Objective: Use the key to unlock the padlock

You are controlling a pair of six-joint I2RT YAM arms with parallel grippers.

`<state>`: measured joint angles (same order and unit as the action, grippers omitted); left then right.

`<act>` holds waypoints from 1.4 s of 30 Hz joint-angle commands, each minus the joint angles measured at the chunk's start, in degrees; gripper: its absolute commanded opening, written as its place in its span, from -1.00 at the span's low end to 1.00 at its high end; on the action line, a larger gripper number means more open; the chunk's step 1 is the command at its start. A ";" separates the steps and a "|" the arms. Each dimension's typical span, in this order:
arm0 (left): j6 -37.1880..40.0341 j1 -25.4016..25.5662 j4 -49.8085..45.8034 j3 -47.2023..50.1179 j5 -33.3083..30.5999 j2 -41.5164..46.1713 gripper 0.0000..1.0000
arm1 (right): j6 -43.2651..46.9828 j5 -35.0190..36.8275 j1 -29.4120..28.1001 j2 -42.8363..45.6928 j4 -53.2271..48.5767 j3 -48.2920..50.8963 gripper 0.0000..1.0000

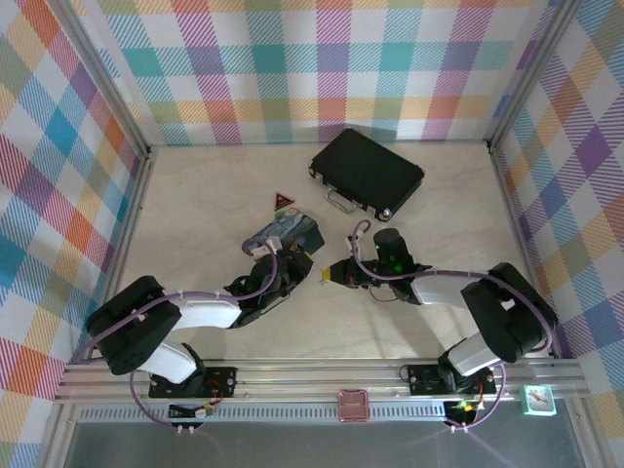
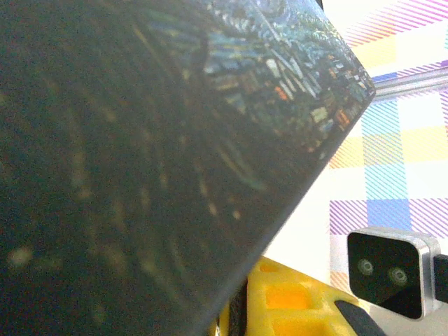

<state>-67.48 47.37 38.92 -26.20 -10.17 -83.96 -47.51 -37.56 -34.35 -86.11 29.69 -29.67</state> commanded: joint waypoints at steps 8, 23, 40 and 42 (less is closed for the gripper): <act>-0.37 -0.50 6.28 -0.74 -0.12 -1.88 -1.00 | -1.46 -0.81 -1.34 -1.97 3.75 1.51 -1.00; -1.98 -0.50 8.02 1.06 0.13 -2.02 -1.00 | -1.87 -0.28 -1.34 -2.66 5.23 0.46 -1.00; -3.17 0.17 8.29 1.35 0.11 -2.23 -1.00 | -3.05 -1.73 -1.34 -5.85 9.33 -1.46 -1.00; -2.60 0.16 7.55 0.94 -0.05 -2.37 -1.00 | -2.16 -2.16 -1.34 -5.04 7.12 -1.91 -1.00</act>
<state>-69.45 47.40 43.66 -25.36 -9.91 -85.89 -50.13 -37.95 -35.33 -91.46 35.94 -29.52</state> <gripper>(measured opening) 0.149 0.061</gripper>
